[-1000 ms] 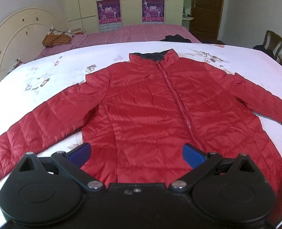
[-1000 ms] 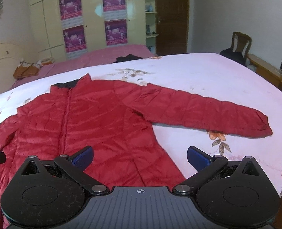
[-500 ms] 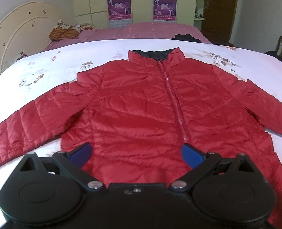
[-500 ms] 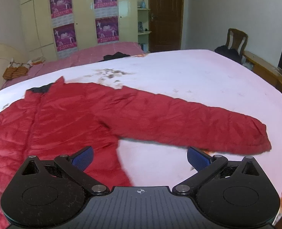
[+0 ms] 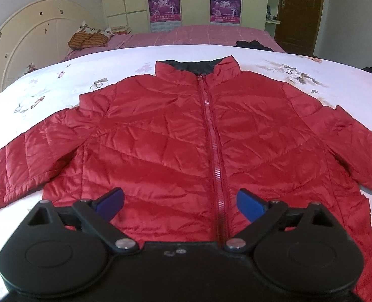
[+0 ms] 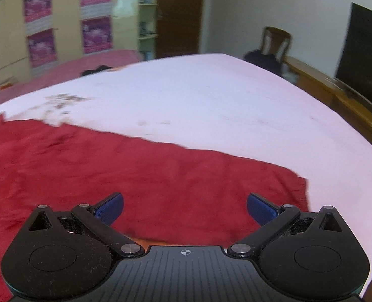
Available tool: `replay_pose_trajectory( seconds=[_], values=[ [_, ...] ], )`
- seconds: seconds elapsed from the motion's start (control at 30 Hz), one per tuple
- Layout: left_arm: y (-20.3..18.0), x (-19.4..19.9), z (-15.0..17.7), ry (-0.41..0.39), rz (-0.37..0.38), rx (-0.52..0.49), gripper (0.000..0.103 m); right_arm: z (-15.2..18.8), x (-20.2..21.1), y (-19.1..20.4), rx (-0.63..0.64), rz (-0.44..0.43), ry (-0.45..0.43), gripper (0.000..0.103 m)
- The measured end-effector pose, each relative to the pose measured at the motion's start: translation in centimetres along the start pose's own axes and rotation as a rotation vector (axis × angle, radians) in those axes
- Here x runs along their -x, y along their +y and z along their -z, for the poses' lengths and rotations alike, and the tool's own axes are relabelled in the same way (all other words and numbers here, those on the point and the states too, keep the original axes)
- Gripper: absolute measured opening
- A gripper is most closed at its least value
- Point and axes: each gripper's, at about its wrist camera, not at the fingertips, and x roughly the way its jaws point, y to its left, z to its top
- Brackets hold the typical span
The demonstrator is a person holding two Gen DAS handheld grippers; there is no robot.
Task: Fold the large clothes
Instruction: 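Move the right gripper to the red jacket's sleeve cuff and close on it, then carry the sleeve across the jacket body with the right gripper and release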
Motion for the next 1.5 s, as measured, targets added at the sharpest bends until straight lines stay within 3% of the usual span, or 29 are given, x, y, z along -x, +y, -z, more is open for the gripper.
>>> replay_pose_trajectory(
  seconds=[0.37,0.43,0.6,0.63,0.67,0.73,0.77,0.83,0.9,1.07,1.2,1.5],
  values=[
    [-0.8,-0.7,-0.4,0.015,-0.031,-0.004,0.094,0.0,-4.6,-9.3,-0.108,0.207,0.058,0.103],
    [-0.7,-0.7,-0.5,0.016,-0.033,-0.001,0.094,0.5,-5.1,-10.3,-0.13,0.204,0.083,0.103],
    [-0.6,-0.7,-0.6,0.018,-0.03,-0.002,0.093,1.6,-4.7,-11.7,-0.217,0.103,0.11,0.099],
    [-0.6,-0.7,-0.7,0.018,-0.029,-0.002,0.093,1.9,-4.4,-11.7,-0.228,0.073,0.108,0.08],
    [-0.6,-0.7,-0.6,0.017,-0.029,-0.001,0.093,1.8,-4.7,-11.4,-0.228,0.069,0.101,0.076],
    [-0.6,-0.9,-0.7,0.017,-0.026,0.0,0.093,1.8,-3.9,-11.2,-0.215,0.046,0.088,0.055],
    [-0.5,-1.0,-0.8,0.019,-0.028,0.002,0.093,1.7,-3.6,-11.1,-0.213,0.032,0.085,0.049],
    [-0.2,-1.3,-0.9,0.026,-0.033,0.012,0.091,1.5,-3.8,-10.5,-0.214,-0.002,0.081,0.021],
    [0.3,-1.5,-1.0,0.034,-0.04,0.027,0.091,1.1,-3.7,-9.9,-0.222,-0.017,0.073,0.015],
    [1.7,-1.4,-1.0,0.035,-0.068,0.034,0.091,-0.9,-1.2,-6.5,-0.151,-0.08,-0.024,0.015],
    [3.5,-1.5,-0.9,0.037,-0.1,0.053,0.09,-3.1,1.0,-1.7,-0.07,-0.19,-0.09,0.015],
    [8.5,-1.3,-0.7,0.032,-0.089,0.115,0.09,-4.3,4.8,15.7,0.129,-0.514,-0.131,0.015]
  ],
)
